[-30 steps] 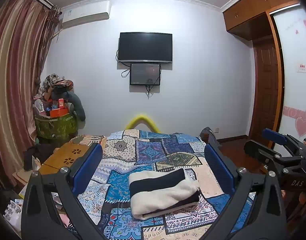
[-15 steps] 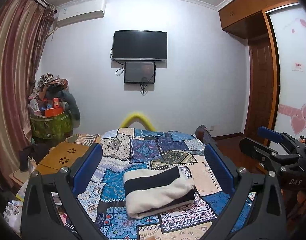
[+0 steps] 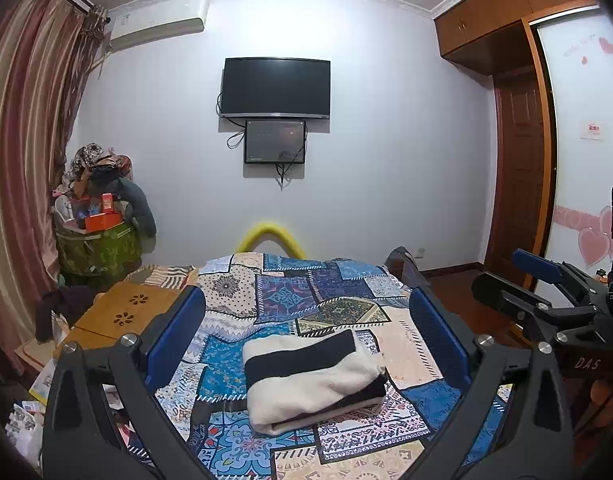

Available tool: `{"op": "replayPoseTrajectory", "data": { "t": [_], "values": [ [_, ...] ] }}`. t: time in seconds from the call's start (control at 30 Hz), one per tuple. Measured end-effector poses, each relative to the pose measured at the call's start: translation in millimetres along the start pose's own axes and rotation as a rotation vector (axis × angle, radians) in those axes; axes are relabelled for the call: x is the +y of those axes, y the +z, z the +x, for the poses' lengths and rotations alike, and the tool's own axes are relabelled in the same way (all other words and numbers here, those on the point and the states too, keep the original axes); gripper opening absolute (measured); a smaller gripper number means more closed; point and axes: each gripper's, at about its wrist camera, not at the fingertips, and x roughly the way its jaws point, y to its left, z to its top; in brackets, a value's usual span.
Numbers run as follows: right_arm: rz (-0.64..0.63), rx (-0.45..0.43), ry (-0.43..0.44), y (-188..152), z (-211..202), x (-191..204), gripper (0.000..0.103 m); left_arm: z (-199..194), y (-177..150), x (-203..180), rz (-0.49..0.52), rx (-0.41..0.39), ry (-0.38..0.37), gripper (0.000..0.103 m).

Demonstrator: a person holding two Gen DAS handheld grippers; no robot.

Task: Fold small clothes

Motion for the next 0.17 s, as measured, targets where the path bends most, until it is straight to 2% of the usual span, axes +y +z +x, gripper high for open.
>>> {"op": "replayPoseTrajectory", "data": {
  "t": [0.17],
  "values": [
    [-0.001, 0.006, 0.003, -1.3, 1.8, 1.2, 0.103, 2.3, -1.0, 0.9, 0.000, 0.005, -0.002, 0.103]
  ]
}}
